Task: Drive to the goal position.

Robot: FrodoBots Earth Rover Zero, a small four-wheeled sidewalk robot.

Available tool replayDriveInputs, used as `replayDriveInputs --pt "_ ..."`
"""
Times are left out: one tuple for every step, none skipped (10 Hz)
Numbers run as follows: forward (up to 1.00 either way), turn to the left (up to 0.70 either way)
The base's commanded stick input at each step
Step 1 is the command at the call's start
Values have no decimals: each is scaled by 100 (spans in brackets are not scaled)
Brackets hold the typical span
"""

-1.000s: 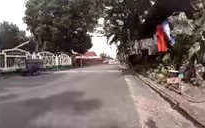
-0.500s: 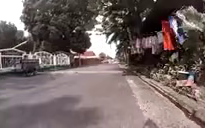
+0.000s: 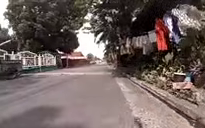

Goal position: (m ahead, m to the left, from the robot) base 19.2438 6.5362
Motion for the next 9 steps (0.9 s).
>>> replayDriveInputs --pt "70 0" --pt "70 0" --pt "70 0" --pt "70 0" --pt "70 0" --pt "70 0" --pt "70 0" --pt "70 0" --pt "70 0"
